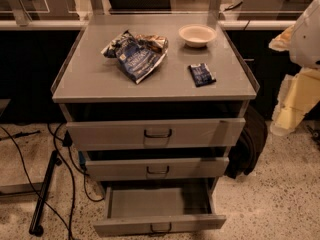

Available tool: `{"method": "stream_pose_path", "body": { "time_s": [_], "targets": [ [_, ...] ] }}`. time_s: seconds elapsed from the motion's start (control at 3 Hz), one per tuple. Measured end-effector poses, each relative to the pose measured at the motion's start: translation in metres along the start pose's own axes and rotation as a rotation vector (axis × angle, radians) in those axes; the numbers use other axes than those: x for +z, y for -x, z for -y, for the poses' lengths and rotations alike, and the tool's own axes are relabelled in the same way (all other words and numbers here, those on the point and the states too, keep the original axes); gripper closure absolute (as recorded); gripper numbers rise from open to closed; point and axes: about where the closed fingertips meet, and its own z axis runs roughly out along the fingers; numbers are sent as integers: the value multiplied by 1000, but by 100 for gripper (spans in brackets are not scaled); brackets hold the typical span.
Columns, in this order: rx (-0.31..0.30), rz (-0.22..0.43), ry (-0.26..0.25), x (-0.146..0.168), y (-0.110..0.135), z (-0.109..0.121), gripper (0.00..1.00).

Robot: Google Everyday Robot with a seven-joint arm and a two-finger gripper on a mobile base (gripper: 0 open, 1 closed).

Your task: Close bottom drawer

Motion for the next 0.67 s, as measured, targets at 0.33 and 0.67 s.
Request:
{"method": "stream_pose_path", "body": {
  "time_s": [0.33, 0.67],
  "targets": [
    [0, 0, 0, 0, 0, 0, 2],
    [0, 0, 0, 0, 0, 0, 25]
  ]
}}
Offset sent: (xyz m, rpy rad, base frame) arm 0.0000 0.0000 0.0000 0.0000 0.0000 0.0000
